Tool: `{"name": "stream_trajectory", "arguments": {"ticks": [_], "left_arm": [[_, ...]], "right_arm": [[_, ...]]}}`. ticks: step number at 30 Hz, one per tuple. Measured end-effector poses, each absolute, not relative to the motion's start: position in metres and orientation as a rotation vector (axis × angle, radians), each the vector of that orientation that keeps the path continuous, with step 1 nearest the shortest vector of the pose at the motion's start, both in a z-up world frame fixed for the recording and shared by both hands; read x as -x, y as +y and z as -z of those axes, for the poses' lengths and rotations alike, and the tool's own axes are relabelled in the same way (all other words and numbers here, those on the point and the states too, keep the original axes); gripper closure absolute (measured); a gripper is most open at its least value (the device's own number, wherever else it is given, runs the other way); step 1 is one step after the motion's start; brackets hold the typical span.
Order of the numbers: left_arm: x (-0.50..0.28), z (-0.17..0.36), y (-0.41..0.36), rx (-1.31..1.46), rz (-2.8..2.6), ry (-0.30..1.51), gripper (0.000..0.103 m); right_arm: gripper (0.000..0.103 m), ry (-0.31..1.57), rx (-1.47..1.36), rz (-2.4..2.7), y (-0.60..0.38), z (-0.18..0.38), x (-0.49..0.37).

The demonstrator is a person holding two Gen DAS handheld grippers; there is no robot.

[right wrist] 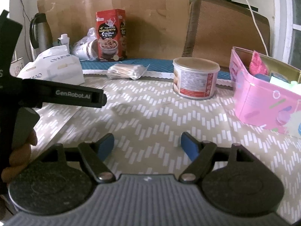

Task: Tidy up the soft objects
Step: 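Move the right gripper toward the bagged cotton swab pack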

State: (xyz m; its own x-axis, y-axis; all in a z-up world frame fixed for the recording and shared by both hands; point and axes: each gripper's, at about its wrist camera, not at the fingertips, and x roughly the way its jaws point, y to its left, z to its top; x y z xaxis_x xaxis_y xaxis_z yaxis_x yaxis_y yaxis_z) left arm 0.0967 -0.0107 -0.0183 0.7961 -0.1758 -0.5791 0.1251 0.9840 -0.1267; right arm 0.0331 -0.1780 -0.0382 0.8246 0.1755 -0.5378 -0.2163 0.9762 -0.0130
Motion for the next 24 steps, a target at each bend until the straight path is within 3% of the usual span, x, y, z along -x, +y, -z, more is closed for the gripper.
{"name": "stream_trajectory", "arguments": {"ticks": [9, 24], "left_arm": [[-0.094, 0.017, -0.003, 0.129, 0.137, 0.615, 0.005], [-0.095, 0.016, 0.001, 0.147, 0.130, 0.617, 0.003]], "right_arm": [[0.010, 0.603, 0.091, -0.219, -0.173, 0.035, -0.057], [0.009, 0.587, 0.090, -0.240, -0.167, 0.035, -0.086]]}}
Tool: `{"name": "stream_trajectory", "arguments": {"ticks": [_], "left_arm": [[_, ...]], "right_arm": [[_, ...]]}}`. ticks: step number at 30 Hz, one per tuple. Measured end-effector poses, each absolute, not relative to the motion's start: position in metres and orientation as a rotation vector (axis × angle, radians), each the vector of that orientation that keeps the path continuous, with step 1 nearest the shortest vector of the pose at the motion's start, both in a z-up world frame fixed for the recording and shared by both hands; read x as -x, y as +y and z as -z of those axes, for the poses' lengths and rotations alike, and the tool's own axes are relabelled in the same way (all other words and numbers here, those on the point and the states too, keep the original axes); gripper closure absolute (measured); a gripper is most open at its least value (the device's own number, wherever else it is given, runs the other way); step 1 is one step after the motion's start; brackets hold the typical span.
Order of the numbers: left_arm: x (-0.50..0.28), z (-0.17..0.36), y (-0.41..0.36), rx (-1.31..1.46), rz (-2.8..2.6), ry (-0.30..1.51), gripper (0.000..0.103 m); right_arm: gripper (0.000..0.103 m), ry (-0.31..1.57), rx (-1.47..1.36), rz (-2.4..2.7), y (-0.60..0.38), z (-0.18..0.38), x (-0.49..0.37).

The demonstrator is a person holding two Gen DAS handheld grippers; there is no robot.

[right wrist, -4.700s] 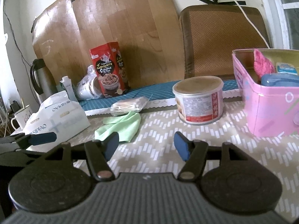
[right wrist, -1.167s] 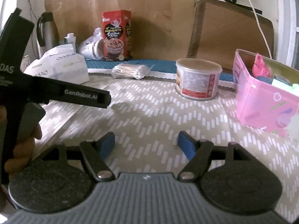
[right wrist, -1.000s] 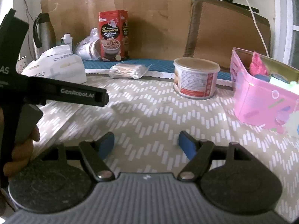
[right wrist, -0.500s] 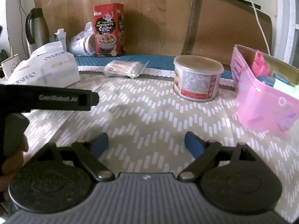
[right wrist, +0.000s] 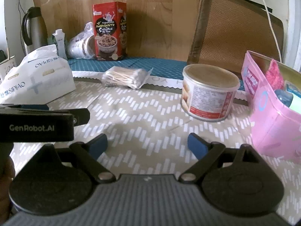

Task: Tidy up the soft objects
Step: 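Move the right gripper toward the bagged cotton swab pack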

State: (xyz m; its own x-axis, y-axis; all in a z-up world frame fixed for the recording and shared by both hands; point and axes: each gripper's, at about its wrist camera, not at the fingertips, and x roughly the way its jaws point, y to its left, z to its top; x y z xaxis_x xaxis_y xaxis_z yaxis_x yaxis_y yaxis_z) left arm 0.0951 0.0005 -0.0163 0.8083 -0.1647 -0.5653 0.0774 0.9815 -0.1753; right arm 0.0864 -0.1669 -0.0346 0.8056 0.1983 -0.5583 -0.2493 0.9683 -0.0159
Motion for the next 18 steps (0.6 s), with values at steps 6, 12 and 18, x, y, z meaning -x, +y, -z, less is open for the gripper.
{"name": "stream_trajectory", "arguments": {"ticks": [6, 12, 18], "left_arm": [[-0.095, 0.016, 0.003, 0.163, 0.138, 0.611, 0.003], [-0.091, 0.015, 0.006, 0.184, 0.143, 0.579, 0.003], [-0.080, 0.011, 0.007, 0.178, 0.151, 0.498, 0.001]], "right_arm": [[0.013, 0.571, 0.057, -0.233, -0.172, 0.034, -0.081], [0.015, 0.565, 0.056, -0.229, -0.173, 0.034, -0.081], [0.016, 0.563, 0.070, -0.244, -0.172, 0.034, -0.081]]}}
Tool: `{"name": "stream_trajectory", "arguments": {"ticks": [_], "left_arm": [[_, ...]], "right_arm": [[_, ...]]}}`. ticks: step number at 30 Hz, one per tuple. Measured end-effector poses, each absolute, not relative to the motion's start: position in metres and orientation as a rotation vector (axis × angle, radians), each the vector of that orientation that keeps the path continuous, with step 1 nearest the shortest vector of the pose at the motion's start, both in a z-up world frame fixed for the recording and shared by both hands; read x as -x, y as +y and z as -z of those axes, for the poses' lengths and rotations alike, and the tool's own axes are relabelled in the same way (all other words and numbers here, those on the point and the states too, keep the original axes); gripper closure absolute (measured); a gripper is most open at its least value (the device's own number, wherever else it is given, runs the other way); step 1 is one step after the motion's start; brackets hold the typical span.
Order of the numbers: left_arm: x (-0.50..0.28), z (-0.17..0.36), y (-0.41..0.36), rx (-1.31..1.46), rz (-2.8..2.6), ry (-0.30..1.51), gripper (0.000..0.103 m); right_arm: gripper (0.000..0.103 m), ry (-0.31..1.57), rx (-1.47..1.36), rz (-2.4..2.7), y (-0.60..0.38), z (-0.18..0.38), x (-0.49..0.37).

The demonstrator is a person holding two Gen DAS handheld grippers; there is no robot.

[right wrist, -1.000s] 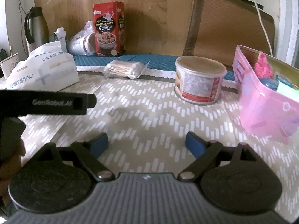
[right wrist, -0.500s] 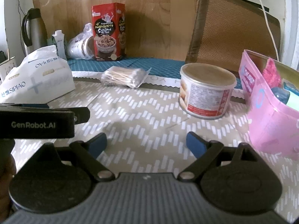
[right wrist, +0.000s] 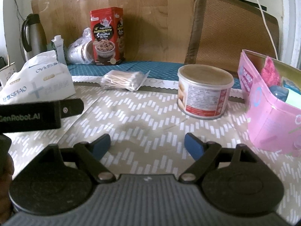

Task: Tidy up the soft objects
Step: 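Move the right gripper toward the bagged cotton swab pack, then close the right gripper on the cotton swab pack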

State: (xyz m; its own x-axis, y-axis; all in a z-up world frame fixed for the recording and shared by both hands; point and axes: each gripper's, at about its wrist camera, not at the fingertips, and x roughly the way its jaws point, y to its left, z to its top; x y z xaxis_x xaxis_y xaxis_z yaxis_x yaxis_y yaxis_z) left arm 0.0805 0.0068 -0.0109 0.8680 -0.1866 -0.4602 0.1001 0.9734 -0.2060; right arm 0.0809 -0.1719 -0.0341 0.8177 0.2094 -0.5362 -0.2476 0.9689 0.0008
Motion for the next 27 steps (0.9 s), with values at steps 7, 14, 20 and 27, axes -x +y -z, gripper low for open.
{"name": "stream_trajectory", "arguments": {"ticks": [7, 14, 20, 27], "left_arm": [[-0.078, 0.009, 0.021, 0.254, 0.163, 0.463, 0.000], [-0.074, 0.008, 0.030, 0.313, 0.145, 0.434, 0.000], [-0.072, 0.008, 0.038, 0.356, 0.125, 0.412, 0.000], [-0.071, 0.009, 0.040, 0.378, 0.118, 0.400, 0.000]], "right_arm": [[0.016, 0.563, 0.089, -0.263, -0.168, 0.034, -0.081], [0.016, 0.566, 0.132, -0.314, -0.155, 0.033, -0.088], [0.016, 0.582, 0.129, -0.369, -0.143, 0.032, -0.105], [0.016, 0.590, 0.126, -0.407, -0.132, 0.031, -0.120]]}}
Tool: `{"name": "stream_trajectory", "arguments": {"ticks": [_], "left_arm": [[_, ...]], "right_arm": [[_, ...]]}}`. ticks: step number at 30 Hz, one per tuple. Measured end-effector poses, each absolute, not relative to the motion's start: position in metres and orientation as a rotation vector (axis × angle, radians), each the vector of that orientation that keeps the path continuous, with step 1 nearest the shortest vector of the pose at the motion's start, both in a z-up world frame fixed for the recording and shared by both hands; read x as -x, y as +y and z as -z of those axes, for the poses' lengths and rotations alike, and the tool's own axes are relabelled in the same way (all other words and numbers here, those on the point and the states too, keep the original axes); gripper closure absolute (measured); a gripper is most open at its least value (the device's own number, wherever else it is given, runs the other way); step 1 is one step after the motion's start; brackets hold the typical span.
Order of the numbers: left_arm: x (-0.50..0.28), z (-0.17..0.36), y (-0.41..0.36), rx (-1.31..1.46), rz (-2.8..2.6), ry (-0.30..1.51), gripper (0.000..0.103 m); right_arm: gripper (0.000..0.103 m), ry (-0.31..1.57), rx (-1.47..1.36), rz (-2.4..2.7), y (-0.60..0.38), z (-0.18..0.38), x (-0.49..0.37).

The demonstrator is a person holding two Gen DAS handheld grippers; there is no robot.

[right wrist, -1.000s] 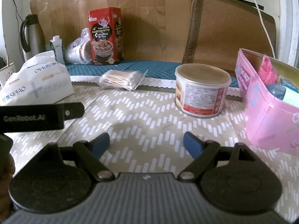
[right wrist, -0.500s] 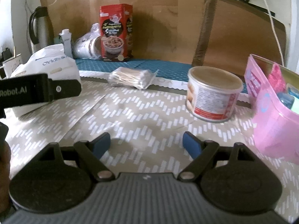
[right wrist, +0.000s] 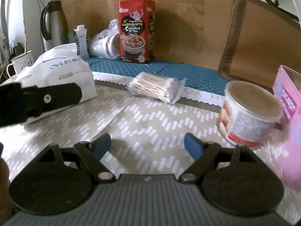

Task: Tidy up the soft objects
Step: 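Close the right gripper on the cotton swab pack, then carry the cotton swab pack with the right gripper toward the left gripper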

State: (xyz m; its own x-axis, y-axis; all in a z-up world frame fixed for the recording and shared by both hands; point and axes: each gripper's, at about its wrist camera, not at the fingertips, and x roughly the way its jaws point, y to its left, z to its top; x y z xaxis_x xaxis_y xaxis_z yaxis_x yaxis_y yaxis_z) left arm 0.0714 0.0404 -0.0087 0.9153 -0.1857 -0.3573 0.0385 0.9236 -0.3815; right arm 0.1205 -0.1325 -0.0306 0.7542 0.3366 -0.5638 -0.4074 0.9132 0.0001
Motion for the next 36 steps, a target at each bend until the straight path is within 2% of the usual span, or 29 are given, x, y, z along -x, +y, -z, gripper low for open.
{"name": "stream_trajectory", "arguments": {"ticks": [6, 12, 20, 23, 26, 36], "left_arm": [[-0.066, 0.009, 0.048, 0.426, 0.094, 0.368, 0.000], [-0.060, 0.009, 0.054, 0.463, 0.064, 0.333, 0.000], [-0.052, 0.005, 0.049, 0.425, 0.032, 0.280, 0.000], [-0.052, 0.005, 0.048, 0.415, 0.029, 0.274, 0.000], [-0.052, 0.004, 0.048, 0.408, 0.029, 0.267, 0.000], [-0.052, 0.003, 0.049, 0.406, 0.076, 0.277, 0.000]], "right_arm": [[0.017, 0.590, 0.147, -0.429, -0.125, 0.030, -0.132], [0.016, 0.487, 0.147, -0.420, -0.116, 0.024, -0.147], [0.016, 0.551, 0.143, -0.346, -0.097, 0.023, -0.211], [0.025, 0.590, 0.156, -0.338, -0.096, 0.025, -0.223], [0.031, 0.569, 0.182, -0.340, -0.096, 0.025, -0.209], [0.031, 0.532, 0.227, -0.439, -0.157, 0.025, -0.088]]}}
